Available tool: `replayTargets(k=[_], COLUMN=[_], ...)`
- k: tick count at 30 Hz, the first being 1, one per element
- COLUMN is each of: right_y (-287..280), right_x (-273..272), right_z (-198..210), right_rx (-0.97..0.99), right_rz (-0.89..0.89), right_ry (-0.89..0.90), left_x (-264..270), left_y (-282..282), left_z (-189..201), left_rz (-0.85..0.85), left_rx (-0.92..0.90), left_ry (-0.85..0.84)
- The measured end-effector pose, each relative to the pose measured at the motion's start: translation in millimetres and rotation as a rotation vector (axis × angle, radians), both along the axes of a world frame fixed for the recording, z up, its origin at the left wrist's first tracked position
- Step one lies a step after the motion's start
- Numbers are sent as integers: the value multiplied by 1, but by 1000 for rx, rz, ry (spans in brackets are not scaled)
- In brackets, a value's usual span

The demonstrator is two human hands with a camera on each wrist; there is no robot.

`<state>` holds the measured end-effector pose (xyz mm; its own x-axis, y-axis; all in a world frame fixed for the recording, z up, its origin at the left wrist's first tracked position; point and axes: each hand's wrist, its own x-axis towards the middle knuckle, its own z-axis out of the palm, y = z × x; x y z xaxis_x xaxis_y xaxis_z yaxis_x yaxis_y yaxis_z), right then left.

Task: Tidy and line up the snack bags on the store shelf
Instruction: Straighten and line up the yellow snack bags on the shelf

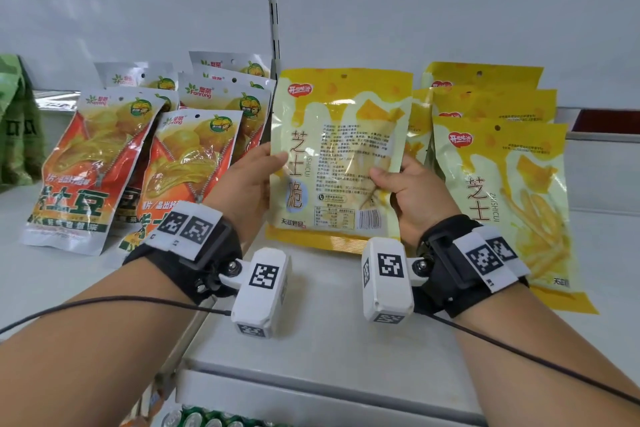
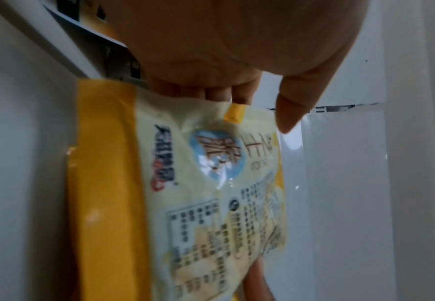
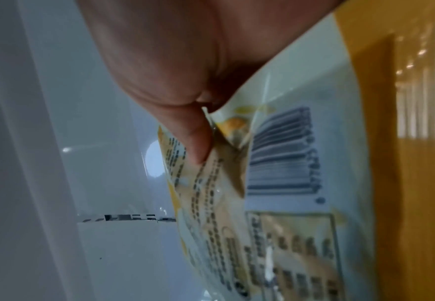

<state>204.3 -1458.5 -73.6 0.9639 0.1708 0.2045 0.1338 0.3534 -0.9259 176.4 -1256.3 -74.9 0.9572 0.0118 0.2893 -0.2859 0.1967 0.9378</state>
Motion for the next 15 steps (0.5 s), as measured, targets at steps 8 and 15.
replayTargets(k=[8,15], right_y=[0,-2], right_x=[-3,-6], right_z=[4,8], right_rx=[124,15], right_rz=[-60,-193], right_ry=[-89,-39], left_x=[4,5], left_y=[-9,-15], left_z=[15,19], left_rz=[53,124], left_rx=[-6,-38], left_ry=[-19,2])
